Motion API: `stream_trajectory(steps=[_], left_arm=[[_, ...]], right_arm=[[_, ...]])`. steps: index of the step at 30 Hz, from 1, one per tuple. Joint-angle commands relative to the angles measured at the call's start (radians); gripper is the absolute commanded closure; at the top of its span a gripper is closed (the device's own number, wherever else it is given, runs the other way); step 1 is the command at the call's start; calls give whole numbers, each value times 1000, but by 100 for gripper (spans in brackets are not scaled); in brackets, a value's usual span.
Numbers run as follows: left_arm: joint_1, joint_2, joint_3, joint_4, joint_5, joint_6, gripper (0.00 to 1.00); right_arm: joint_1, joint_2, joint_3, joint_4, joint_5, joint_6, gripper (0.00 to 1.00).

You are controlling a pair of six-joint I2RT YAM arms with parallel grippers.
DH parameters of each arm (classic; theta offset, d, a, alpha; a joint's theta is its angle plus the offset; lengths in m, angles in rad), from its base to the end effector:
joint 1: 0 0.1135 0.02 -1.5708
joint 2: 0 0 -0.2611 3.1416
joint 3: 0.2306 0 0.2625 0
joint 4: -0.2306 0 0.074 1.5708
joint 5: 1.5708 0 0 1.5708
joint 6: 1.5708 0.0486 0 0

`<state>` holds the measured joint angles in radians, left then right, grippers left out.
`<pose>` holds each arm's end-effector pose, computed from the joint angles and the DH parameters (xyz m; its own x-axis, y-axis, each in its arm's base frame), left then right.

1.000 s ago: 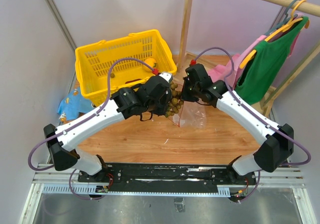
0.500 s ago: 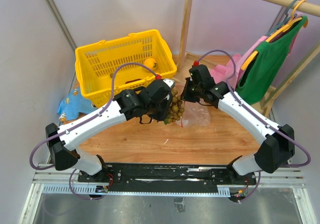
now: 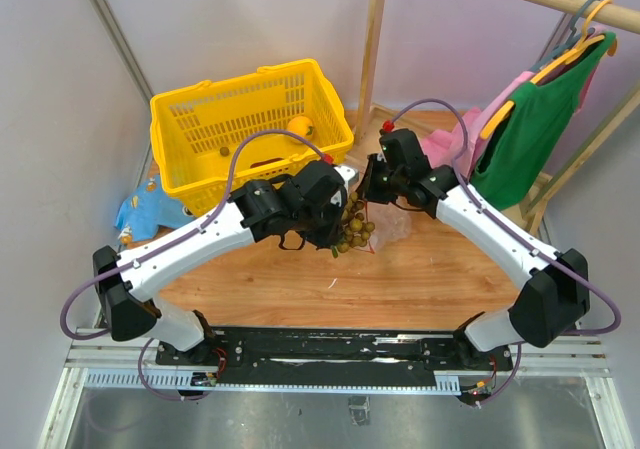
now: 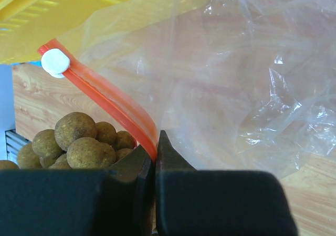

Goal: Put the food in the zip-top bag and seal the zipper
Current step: Place the fake fruit in the zipper food storage bag.

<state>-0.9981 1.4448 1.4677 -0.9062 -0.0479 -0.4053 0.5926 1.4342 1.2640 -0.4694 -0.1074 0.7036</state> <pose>0.1749 -0.2669 0.3437 -0.7094 0.3734 -0.5978 0.5912 0.7770 -0.2162 0.2829 0.1968 0.3150 -0.7829 0.2483 -0.5704 -0.1575 0.8079 0.5679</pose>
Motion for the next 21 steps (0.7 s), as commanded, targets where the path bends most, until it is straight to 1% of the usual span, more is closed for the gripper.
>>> stream_trajectory(steps=[1, 3, 9, 12, 16, 21], left_arm=[[-17, 0, 39, 52, 29, 36, 100], [-16, 11, 59, 29, -28, 16, 100], [-7, 73, 161, -106, -275, -59, 100], [2, 99, 192, -147, -352, -87, 100], [30, 118, 200, -172, -368, -104, 100], [30, 174, 230, -220, -387, -101, 100]], right_arm=[[-10, -24, -15, 77, -77, -47, 100], [-10, -28, -17, 79, -81, -61, 99], [-10, -37, -20, 60, -101, -98, 99], [-9, -25, -15, 50, -133, -105, 98], [-10, -23, -11, 34, -154, -121, 97], [-8, -22, 0, 24, -160, -132, 97]])
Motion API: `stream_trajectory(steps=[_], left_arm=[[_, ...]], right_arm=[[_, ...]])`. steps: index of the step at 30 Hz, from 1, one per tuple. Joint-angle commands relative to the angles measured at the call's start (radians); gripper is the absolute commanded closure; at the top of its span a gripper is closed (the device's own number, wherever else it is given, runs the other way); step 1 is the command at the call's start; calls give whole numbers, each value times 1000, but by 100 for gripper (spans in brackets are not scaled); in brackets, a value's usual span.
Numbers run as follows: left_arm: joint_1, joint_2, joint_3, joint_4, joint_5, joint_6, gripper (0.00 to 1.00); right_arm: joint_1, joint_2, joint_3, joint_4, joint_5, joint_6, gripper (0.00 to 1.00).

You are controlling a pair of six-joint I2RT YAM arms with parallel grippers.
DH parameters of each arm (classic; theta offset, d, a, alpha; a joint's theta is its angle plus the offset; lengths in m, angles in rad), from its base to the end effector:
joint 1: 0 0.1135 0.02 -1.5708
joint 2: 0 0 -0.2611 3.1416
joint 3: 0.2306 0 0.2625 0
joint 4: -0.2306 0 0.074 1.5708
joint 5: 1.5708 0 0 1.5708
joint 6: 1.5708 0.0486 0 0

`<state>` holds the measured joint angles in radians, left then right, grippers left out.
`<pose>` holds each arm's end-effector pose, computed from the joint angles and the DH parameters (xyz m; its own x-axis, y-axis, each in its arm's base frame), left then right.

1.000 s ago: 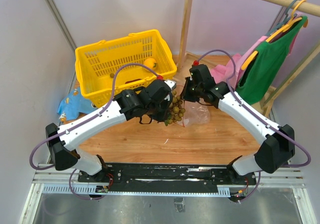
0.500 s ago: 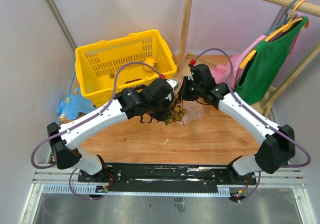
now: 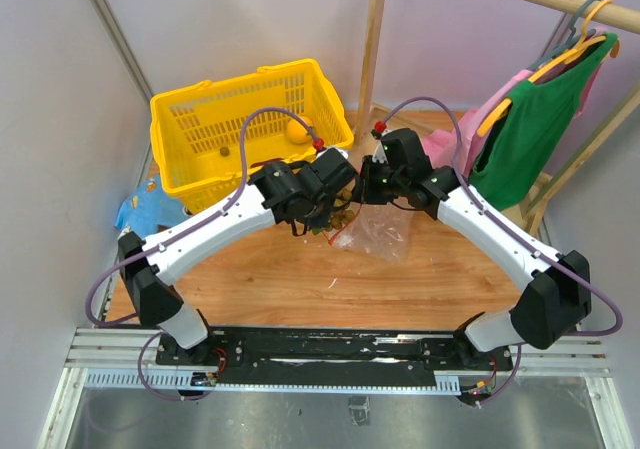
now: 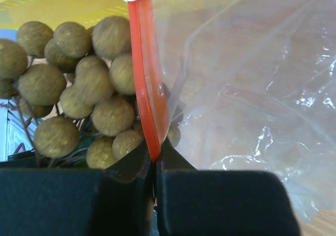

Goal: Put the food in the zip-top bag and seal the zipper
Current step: Place the fake fruit in the zipper food storage bag.

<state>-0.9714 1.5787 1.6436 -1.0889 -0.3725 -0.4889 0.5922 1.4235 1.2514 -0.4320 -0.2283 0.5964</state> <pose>0.2037 -0.2668 0.3492 -0.7365 0.3025 -0.6050 0.3584 0.9331 0.0303 0.2789 0.2009 0.3182 -0.7821 0.1332 -0.6087 -0.3130 0.7607 0.5686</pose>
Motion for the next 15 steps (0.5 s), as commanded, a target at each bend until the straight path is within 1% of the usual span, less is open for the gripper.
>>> stream_trajectory(steps=[1, 5, 9, 11, 12, 15], left_arm=[[4, 50, 62, -49, -75, -17, 100], [4, 61, 84, -57, -100, -15, 100], [-2, 44, 74, 17, -28, 13, 100], [-13, 47, 72, 30, -17, 14, 100], [-16, 55, 74, 21, -31, 12, 100], [-16, 82, 96, -68, -151, -12, 100]], right_arm=[[-9, -8, 15, -16, -39, -26, 98], [-9, -4, 17, -24, -34, -22, 99], [-9, 9, 26, -24, -30, -2, 99], [-10, 14, 33, -38, -1, 16, 99], [-9, 18, 40, -50, 14, 23, 99], [-9, 26, 53, -68, 23, 20, 99]])
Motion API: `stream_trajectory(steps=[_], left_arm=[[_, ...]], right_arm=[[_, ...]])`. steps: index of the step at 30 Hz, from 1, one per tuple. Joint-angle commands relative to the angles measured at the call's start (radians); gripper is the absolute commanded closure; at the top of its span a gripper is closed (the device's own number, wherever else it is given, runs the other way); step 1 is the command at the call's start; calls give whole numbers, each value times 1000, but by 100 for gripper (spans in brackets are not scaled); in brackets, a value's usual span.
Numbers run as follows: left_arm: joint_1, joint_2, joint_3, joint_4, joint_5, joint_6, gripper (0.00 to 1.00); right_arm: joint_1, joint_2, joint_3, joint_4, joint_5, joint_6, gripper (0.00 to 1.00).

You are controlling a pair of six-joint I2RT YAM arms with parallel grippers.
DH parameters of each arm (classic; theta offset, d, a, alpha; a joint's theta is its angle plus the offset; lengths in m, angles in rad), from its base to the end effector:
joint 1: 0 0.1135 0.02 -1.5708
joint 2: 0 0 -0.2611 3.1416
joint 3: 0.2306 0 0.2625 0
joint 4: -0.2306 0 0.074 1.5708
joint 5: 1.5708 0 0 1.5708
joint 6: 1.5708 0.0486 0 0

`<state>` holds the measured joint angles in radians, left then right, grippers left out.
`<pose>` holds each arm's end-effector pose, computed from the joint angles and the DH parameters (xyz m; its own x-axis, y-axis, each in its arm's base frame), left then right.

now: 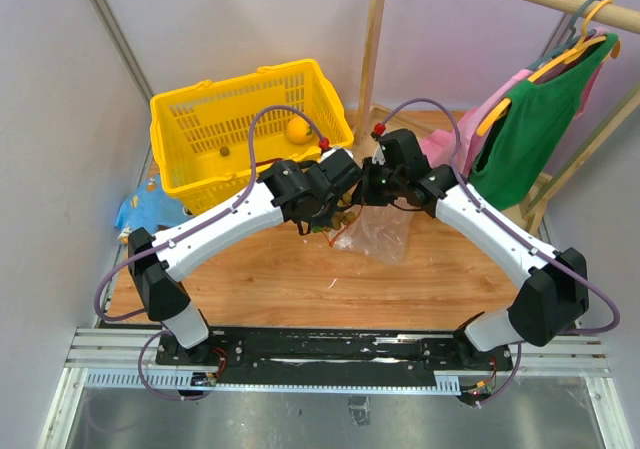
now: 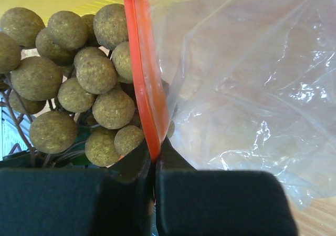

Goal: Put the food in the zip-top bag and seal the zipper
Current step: Place the fake fruit in the zipper food storage bag.

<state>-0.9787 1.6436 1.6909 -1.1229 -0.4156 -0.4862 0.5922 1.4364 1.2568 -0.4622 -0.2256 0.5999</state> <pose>0.2103 -0.2776 0.3417 -0.7388 0.3325 -0.5861 0.3471 0.9333 0.0920 0.2797 0.2013 0.3130 -0.8010 0.1243 -0.5856 -0.2913 0.7736 0.5628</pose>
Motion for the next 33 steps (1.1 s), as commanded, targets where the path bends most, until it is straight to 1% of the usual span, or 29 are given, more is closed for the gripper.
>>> stream_trajectory(steps=[1, 3, 9, 15, 20, 25, 28, 33], left_arm=[[-8, 20, 55, -57, -140, -18, 100], [-5, 11, 54, -60, -170, -23, 100], [6, 1, 41, -52, -161, -25, 100], [-5, -24, 26, 48, -25, 26, 100], [-57, -12, 34, 94, 51, 63, 100], [-83, -1, 30, 95, 74, 84, 100], [-84, -5, 3, 98, 79, 83, 100], [-64, 38, 6, 27, 30, 42, 100]], right_arm=[[-9, 14, 47, -37, 21, 18, 99], [-9, 18, 47, -36, 20, 18, 99], [-9, 24, 43, -19, -7, 18, 99], [-9, 13, 31, 3, -11, 41, 99], [-10, 0, 21, 12, 16, 80, 99], [-13, -12, 14, 17, 38, 95, 99], [-26, -21, -2, 44, 10, 93, 99], [-33, -50, -41, 125, -51, 76, 99]])
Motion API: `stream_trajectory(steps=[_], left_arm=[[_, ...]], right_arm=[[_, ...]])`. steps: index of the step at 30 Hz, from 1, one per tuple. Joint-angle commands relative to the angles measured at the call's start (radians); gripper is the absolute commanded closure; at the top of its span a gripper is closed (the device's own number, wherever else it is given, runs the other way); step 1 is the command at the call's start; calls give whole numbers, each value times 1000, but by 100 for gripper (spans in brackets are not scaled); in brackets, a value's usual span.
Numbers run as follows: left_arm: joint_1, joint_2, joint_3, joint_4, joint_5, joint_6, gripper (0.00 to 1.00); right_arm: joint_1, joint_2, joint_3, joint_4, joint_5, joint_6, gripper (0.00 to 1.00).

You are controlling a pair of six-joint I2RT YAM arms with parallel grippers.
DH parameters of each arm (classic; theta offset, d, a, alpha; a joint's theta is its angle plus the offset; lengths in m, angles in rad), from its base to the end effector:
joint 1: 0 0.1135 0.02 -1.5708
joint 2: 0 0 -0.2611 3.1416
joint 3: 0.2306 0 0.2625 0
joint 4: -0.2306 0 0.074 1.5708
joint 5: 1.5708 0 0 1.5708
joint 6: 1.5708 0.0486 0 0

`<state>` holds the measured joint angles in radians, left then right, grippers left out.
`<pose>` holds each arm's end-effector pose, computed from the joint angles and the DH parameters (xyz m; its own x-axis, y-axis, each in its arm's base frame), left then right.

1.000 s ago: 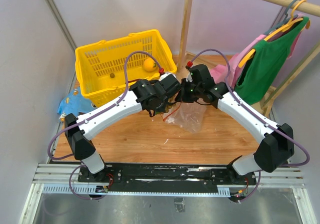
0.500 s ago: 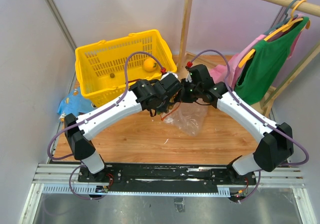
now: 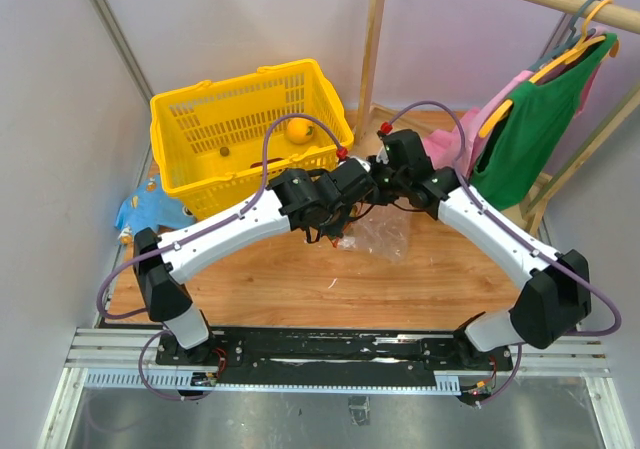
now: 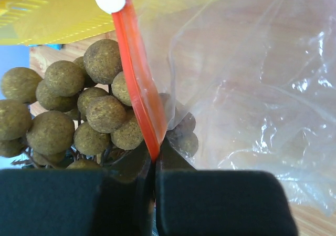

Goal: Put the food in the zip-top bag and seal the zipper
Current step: Place the fake fruit in the zipper food storage bag.

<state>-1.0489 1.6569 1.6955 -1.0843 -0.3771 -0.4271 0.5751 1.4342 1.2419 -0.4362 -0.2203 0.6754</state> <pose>0.1926 -0.2990 0.3403 -0.6883 0.4244 -0.5882 0.4711 0.8782 0.0823 0.2837 0.1965 0.3108 -0.8096 0.2023 -0.5510 -0.2215 0.7640 0.6060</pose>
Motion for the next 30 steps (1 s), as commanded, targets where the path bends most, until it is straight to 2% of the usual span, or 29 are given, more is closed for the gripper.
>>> stream_trajectory(steps=[1, 4, 7, 12, 16, 22, 30], left_arm=[[13, 23, -2, -6, -9, -20, 100], [20, -6, -20, 57, 4, -13, 99], [27, -27, -43, 106, 13, -20, 94], [57, -83, -63, 124, -50, -39, 93], [35, -115, -91, 210, 103, 44, 99], [-23, -139, -137, 256, 249, 148, 100], [-22, -107, -195, 241, 183, 94, 100]], right_arm=[[-17, -51, -31, 112, -72, -3, 99], [-17, -70, -60, 169, -113, -5, 99], [-17, -79, -84, 220, -156, -2, 99], [-17, -89, -100, 235, -182, -3, 99], [-23, -100, -108, 242, -175, -1, 100], [-69, -110, -120, 247, -199, 6, 99], [-73, -114, -125, 325, -300, -6, 99]])
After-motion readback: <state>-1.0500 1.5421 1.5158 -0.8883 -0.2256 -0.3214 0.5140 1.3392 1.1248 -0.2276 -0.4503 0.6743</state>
